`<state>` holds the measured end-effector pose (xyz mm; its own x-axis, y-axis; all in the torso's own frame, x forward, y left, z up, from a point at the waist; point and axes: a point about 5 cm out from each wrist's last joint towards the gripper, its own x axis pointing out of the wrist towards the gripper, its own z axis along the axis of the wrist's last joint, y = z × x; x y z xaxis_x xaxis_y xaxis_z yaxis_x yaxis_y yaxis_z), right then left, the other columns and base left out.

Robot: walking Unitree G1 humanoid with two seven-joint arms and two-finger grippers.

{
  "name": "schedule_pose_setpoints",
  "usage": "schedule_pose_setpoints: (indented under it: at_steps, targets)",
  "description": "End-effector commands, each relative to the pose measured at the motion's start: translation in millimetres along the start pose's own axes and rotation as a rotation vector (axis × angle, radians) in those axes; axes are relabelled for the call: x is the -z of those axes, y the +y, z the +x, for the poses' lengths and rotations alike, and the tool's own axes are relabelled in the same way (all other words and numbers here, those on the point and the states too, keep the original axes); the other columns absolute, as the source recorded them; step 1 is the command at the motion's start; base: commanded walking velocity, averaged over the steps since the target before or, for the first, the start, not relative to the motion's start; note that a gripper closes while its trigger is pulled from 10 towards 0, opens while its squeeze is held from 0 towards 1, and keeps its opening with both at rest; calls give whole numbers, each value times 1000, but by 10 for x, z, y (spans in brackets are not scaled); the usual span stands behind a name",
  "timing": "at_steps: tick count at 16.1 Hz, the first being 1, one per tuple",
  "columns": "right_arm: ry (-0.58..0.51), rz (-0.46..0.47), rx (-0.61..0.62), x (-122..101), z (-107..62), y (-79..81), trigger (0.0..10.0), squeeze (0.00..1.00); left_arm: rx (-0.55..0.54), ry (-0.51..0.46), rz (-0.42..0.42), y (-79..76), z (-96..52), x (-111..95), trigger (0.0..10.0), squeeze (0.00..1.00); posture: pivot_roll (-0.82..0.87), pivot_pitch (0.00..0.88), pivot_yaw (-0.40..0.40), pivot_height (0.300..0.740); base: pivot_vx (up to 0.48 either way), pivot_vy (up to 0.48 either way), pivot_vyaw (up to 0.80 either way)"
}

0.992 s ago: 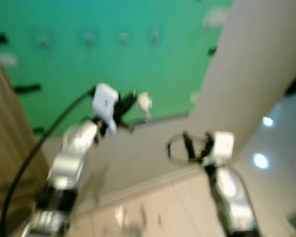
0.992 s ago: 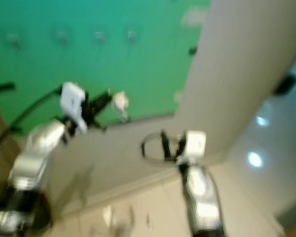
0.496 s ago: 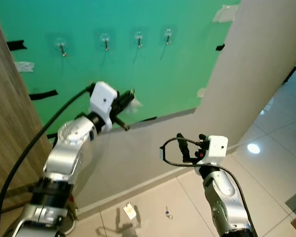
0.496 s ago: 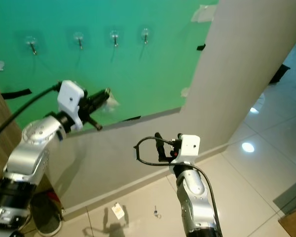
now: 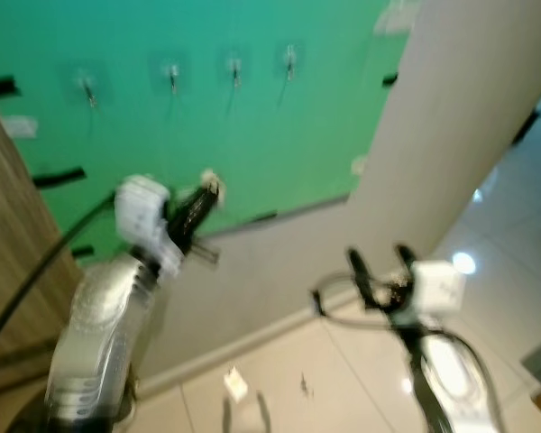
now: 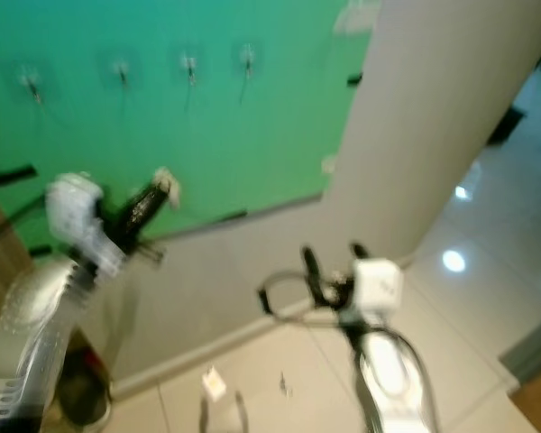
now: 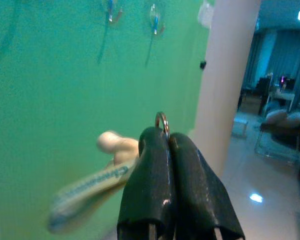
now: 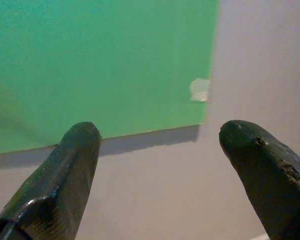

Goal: Hang keys on a hook

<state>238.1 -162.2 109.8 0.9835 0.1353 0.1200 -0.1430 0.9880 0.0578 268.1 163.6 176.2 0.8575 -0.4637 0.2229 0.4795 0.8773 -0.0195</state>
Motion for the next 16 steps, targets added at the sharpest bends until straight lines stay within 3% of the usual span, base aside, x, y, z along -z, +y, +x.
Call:
schedule_pose_setpoints:
  at_steps: [1, 2, 3, 5, 9, 11, 14, 16]
  targets:
    - [-43, -25, -6, -126, 8, -15, 10000, 0, 18, -29, -7, -81, 5, -78, 10000, 0, -12, 0, -55, 740, 0, 0, 0]
    - [-111, -54, -6, -276, 18, -14, 10000, 0, -11, -34, -14, -174, -33, -67, 10000, 0, -6, 0, -66, 740, 0, 0, 0]
    - [-194, -82, -17, -450, 62, 48, 10000, 0, -32, -69, -4, -288, 18, -124, 10000, 0, -4, 0, -73, 740, 0, 0, 0]
    - [-213, -100, -21, -497, 115, 85, 10000, 0, -51, -110, -2, -304, 90, -208, 10000, 0, 2, 0, -83, 740, 0, 0, 0]
    - [-176, -116, 7, -457, 165, 58, 10000, 0, -36, -161, 56, -257, 211, -380, 10000, 0, 2, 0, -88, 740, 293, 380, 0]
    - [-159, -114, 17, -414, 204, 41, 10000, 0, -13, -185, 126, -256, 289, -475, 10000, 0, 2, 0, -87, 740, 311, 366, 0]
    - [-134, -121, 19, -333, 217, 24, 10000, 0, 12, -234, 146, -287, 378, -615, 10000, 0, 0, 0, -84, 740, 311, 365, 0]
    - [-119, -125, 19, -281, 230, 19, 10000, 0, 51, -272, 222, -301, 446, -769, 10000, 0, 1, 0, -85, 740, 184, 154, 0]
